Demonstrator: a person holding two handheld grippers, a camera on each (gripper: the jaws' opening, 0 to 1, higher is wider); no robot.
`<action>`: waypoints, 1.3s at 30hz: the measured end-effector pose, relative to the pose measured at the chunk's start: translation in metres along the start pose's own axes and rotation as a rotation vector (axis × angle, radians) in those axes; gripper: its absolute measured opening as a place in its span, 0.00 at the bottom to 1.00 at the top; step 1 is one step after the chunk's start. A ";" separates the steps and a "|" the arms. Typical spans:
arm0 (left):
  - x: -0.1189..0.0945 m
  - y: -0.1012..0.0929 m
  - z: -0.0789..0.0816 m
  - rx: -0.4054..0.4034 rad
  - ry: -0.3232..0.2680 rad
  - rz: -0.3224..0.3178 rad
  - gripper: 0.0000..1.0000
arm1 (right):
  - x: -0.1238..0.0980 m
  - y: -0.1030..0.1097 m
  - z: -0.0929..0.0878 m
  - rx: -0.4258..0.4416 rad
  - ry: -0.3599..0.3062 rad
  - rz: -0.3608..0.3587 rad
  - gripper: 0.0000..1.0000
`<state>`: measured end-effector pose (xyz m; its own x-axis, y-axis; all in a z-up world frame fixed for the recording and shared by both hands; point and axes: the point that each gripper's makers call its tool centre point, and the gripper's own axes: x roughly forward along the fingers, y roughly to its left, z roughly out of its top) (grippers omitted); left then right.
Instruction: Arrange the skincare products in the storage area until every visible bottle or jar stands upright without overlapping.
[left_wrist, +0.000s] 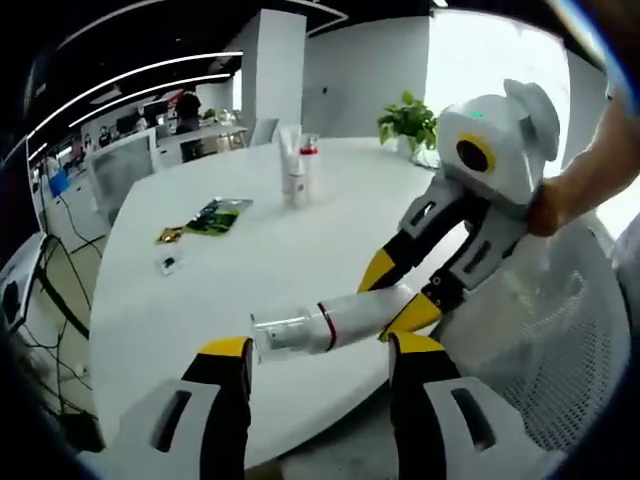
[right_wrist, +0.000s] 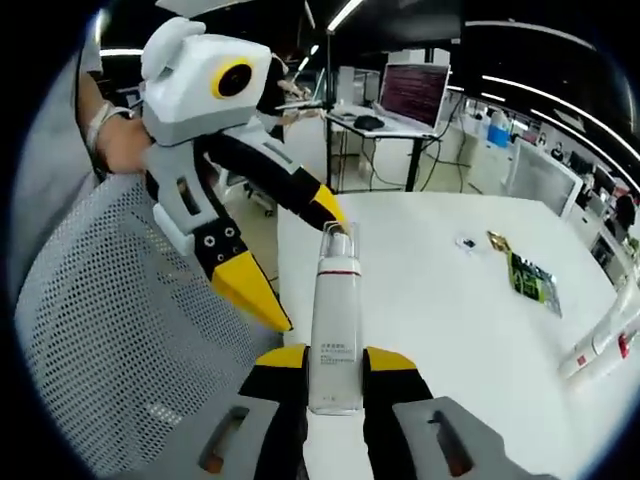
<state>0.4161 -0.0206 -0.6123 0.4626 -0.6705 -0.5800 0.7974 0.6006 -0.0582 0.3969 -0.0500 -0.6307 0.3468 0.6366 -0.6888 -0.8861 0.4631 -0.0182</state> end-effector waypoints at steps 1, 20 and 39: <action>0.000 0.000 -0.001 0.015 0.005 0.005 0.52 | 0.000 0.000 0.001 0.009 -0.002 0.001 0.13; 0.002 -0.007 -0.009 0.037 0.083 0.009 0.45 | 0.000 0.015 -0.009 0.224 0.089 0.087 0.10; 0.002 -0.013 -0.016 -0.013 0.123 -0.016 0.42 | -0.005 0.020 -0.012 0.279 0.136 0.094 0.09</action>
<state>0.4005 -0.0228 -0.6256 0.3982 -0.6222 -0.6740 0.7990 0.5963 -0.0784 0.3731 -0.0516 -0.6364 0.2063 0.6051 -0.7689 -0.7872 0.5694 0.2369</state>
